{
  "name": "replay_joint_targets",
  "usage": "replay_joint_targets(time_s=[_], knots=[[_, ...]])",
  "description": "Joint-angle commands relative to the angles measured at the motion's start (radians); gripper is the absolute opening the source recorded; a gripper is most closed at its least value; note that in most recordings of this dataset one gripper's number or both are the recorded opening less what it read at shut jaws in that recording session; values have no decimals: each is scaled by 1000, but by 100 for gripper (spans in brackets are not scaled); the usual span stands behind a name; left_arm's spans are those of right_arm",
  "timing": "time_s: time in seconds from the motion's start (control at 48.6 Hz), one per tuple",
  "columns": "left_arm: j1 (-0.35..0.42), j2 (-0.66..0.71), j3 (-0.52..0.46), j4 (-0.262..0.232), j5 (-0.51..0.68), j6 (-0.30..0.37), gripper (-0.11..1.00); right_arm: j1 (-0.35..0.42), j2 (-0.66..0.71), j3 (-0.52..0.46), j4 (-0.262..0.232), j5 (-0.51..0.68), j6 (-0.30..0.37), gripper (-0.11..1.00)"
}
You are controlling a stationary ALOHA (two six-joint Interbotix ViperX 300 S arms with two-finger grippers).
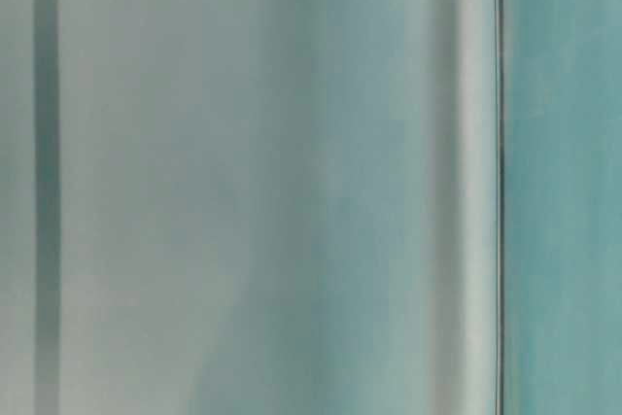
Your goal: Insert the USB cable into the female connector supported by the left arm.
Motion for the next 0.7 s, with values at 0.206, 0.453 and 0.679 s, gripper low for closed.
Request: replay_joint_targets(time_s=[0.206, 0.453, 0.679], knots=[[-3, 8, -106, 3, 66, 15, 88, -6, 6, -81, -9, 67, 0, 71], [-3, 8, -137, 3, 109, 15, 89, -6, 6, -103, -9, 67, 2, 71], [-3, 8, -147, 3, 112, 15, 89, -6, 6, -127, -8, 69, 3, 71]])
